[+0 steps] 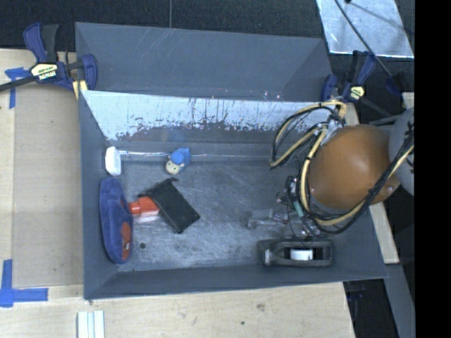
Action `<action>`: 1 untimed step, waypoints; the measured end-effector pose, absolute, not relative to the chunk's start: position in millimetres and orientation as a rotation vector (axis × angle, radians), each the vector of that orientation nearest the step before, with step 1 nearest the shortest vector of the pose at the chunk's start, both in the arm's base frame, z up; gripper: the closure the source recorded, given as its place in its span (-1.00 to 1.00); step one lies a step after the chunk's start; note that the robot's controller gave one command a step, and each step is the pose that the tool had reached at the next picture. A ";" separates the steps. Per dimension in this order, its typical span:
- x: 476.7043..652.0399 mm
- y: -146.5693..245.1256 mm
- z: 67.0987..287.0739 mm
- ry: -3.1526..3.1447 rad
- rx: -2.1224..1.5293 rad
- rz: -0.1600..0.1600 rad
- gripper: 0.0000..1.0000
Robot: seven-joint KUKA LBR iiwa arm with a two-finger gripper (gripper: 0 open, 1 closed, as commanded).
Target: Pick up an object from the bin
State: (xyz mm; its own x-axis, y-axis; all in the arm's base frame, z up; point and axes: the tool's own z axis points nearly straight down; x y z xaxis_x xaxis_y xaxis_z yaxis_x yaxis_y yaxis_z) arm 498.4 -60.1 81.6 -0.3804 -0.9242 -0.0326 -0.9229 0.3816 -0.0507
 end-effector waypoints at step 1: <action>495.4 -60.0 77.6 1.965 -2.386 -0.035 -1.00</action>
Offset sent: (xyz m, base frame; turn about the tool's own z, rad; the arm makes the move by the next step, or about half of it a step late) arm -0.0153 -0.0088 -0.0103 -0.5795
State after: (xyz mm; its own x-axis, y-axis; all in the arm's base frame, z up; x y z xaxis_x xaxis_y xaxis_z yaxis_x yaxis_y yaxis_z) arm 495.4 -60.0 77.6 0.1923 -0.9812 -0.0148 -0.9801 -0.1912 -0.0536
